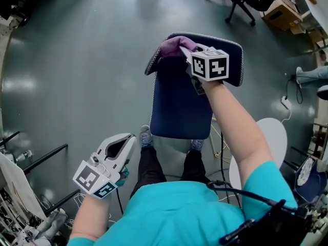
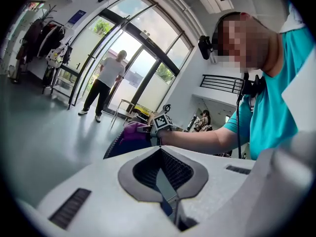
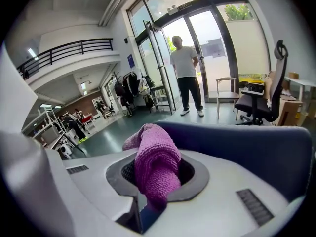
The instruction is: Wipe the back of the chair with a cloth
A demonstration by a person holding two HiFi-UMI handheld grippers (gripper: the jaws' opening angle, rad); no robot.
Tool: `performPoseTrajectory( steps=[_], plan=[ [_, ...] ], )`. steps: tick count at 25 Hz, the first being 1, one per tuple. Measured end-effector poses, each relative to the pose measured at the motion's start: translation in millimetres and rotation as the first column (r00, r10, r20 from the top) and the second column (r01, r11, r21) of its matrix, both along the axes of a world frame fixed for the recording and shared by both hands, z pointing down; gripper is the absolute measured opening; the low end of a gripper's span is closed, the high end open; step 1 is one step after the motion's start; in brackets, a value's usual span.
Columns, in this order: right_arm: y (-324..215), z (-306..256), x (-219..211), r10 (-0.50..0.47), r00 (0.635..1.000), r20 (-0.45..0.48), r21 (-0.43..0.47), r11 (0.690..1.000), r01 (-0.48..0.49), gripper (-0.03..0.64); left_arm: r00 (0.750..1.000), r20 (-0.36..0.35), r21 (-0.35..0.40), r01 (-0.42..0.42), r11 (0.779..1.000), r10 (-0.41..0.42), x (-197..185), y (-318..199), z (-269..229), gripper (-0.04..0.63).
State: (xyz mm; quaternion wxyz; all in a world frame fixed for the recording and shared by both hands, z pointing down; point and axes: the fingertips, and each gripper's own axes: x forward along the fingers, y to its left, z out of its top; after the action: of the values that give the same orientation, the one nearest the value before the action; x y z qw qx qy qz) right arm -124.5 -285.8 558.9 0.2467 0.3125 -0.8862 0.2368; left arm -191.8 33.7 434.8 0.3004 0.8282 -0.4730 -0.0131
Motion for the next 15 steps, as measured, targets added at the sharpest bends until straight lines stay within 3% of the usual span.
performPoseTrajectory(
  steps=[15],
  plan=[
    [-27,-1,136,0.174,0.983,-0.051,0.063,0.983,-0.17,0.084,0.99,0.004,-0.016,-0.138,0.99,0.138,79,-31,2,0.005]
  ],
)
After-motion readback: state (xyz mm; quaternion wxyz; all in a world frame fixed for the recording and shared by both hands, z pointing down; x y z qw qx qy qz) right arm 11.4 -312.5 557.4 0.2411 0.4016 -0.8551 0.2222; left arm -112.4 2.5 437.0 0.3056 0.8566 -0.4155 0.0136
